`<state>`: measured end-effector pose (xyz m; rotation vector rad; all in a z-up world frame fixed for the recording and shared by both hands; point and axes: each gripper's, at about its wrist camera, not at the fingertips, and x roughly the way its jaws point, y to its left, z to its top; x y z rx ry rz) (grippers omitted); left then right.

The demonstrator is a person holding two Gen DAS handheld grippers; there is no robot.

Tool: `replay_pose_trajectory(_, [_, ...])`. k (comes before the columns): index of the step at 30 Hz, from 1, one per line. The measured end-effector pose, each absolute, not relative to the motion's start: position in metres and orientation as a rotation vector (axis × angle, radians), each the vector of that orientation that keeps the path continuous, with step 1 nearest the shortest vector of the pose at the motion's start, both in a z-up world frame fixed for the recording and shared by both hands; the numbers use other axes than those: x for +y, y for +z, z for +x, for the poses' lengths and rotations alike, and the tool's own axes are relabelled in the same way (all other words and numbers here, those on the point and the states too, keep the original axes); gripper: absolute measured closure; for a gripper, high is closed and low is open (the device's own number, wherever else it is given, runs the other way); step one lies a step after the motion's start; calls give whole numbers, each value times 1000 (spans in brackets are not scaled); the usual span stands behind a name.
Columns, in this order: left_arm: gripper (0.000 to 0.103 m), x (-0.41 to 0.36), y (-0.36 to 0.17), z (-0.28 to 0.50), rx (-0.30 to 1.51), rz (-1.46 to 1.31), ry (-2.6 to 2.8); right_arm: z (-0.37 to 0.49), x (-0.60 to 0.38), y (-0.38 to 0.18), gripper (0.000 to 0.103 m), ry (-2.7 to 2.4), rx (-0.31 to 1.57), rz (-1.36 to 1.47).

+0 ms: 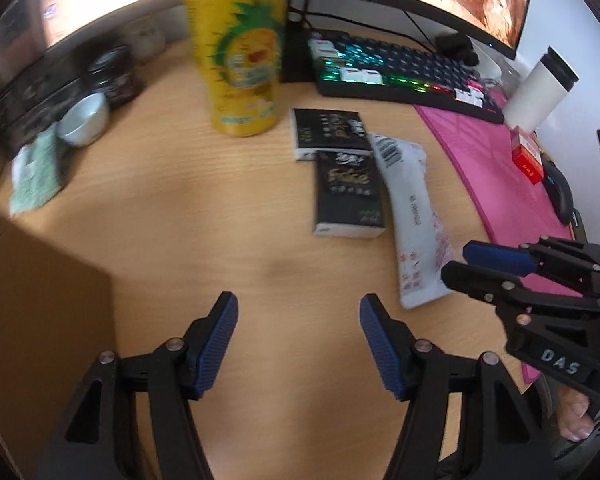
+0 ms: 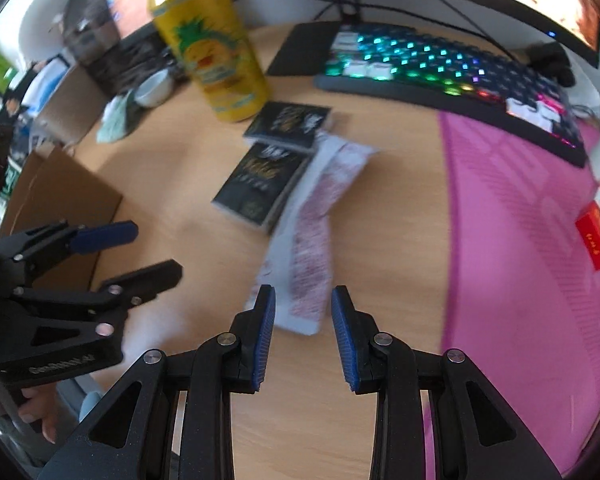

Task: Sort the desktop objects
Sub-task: 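Move both open tools back to the remaining packs on the desk, then grasp a black Face pack with the left tool while the right tool grasps a white wrapped packet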

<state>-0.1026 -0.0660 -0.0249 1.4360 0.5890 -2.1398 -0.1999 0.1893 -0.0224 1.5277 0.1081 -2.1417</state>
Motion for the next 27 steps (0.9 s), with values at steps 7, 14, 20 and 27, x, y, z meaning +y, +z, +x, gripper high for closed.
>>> replay_pose_trajectory(7, [34, -83, -24, -127, 587, 1435, -2141, -229, 178, -13, 72, -2156, 125, 1522])
replay_pose_trajectory(14, [34, -95, -19, -144, 544, 1403, -2139, -257, 162, -20, 72, -2131, 55, 1546])
replay_pose_trajectory(20, [34, -101, -20, -132, 550, 1396, -2106, -263, 145, -32, 65, -2109, 89, 1554])
replay_pose_trajectory(27, [34, -99, -23, -132, 557, 1393, -2106, -249, 154, -41, 74, -2119, 165, 1550])
